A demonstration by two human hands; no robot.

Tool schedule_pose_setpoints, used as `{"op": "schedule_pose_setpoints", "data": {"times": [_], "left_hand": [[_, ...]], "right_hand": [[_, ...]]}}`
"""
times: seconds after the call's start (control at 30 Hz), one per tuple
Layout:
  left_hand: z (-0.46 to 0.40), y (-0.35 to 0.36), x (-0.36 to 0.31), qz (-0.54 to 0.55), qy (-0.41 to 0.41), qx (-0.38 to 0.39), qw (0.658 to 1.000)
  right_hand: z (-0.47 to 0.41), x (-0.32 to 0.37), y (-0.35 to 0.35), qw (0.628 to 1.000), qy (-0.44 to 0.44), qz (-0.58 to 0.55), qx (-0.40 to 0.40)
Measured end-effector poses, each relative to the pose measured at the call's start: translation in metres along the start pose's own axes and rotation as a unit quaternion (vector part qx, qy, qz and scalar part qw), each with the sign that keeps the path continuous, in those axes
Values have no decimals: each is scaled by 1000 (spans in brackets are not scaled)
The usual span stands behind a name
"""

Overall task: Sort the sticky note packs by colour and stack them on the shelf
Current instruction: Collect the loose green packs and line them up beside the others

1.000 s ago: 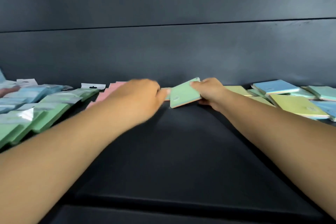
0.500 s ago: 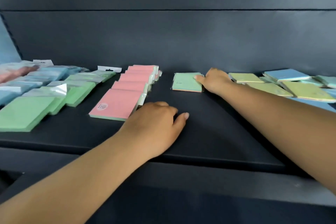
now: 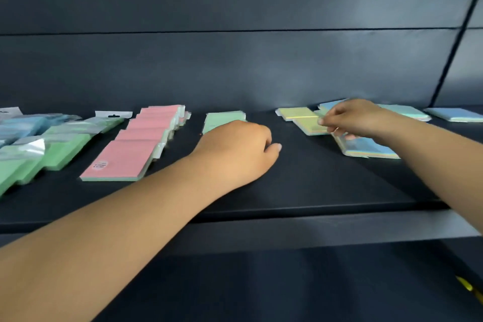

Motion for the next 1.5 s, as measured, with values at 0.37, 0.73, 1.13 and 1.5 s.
{"op": "schedule_pose_setpoints", "data": {"times": [0.37, 0.73, 1.13, 1.5], "left_hand": [[-80, 35, -150, 63, 10, 6, 998], [-133, 83, -190, 14, -47, 97, 994], [-141, 89, -182, 33, -32, 81, 996], [-140, 91, -180, 37, -29, 90, 995]], "right_hand": [[-35, -160, -119, 995, 27, 63, -68], [-112, -198, -142, 962, 78, 262, 5], [-130, -197, -132, 976, 38, 193, 89], [-121, -210, -144, 961, 72, 244, 113]]}}
Point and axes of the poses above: each hand's wrist, its own z-axis away from the middle knuckle, its own y-axis out of the palm, x = y × z, the point moved 2 cm from there along -z, towards the middle knuckle, and after that the axes turned 5 degrees about z, right-handed, at the moved point
